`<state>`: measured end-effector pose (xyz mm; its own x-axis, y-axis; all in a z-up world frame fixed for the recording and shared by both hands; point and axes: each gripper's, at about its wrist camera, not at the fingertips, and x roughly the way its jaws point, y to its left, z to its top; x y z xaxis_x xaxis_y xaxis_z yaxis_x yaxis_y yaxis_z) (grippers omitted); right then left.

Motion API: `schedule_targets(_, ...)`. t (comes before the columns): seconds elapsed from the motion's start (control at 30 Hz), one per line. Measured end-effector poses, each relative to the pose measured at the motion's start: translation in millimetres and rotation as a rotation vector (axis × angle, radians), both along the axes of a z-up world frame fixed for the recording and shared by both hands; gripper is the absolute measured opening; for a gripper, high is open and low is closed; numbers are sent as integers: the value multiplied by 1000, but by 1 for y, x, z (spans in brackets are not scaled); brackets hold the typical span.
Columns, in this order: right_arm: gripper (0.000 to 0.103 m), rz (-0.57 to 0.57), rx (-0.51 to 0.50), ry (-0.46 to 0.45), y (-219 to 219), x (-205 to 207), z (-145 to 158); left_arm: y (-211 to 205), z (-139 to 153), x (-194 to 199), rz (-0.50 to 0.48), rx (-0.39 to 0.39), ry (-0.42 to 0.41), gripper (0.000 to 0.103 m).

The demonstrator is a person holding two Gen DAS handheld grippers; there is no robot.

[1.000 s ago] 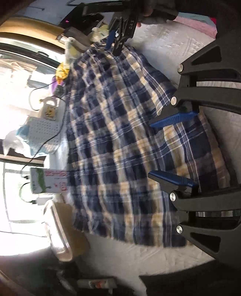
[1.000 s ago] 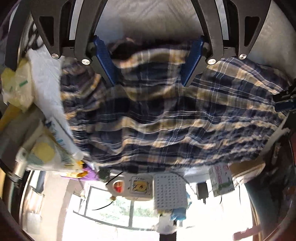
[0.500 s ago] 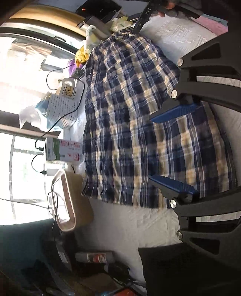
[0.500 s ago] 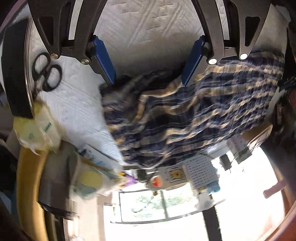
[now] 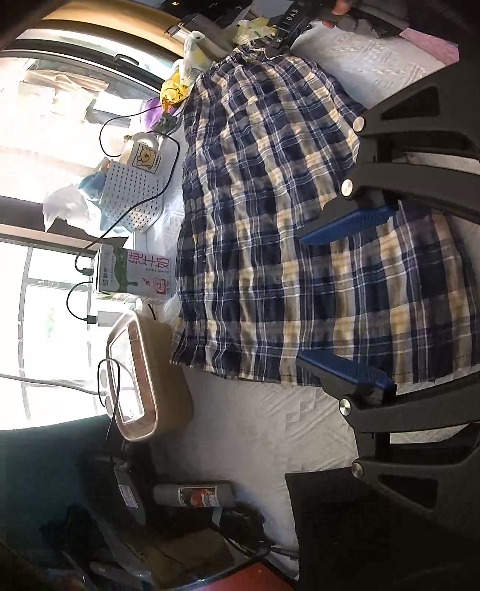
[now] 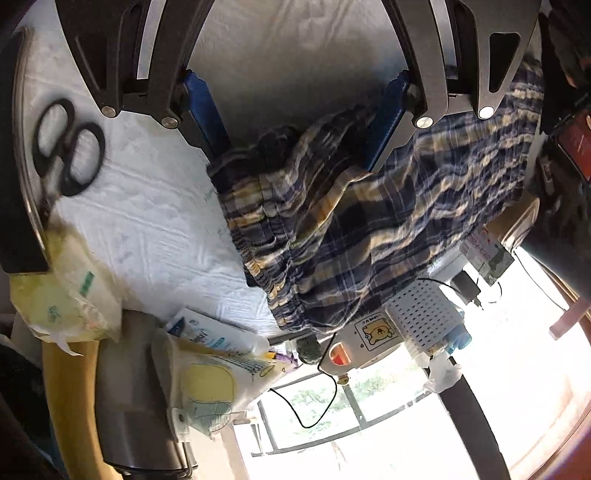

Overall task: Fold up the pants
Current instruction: 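Grasp the pants waistband with the right gripper and lift it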

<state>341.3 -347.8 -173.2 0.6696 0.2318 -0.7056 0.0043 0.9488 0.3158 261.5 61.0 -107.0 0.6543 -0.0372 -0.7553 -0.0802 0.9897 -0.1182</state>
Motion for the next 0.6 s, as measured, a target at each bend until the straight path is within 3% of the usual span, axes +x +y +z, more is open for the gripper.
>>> schedule_targets(0.33,74,-1,102,-12,4,28,3,5,-3,8,-5,-11,21,60)
schedule_targets(0.4,54,2,114,-19,4,31,2,4,-3,9,-13,-9,20,60)
schedule_targets(0.43,35,2,122,-19,4,32,0,4,-3,9,-15,-8,20,60)
schedule_targets(0.47,28,1,129,-21,4,33,-1,4,-3,10,-17,-7,21,60)
schedule_targets(0.6,21,-1,125,-44,4,31,6,8,-3,10,-15,-11,16,60)
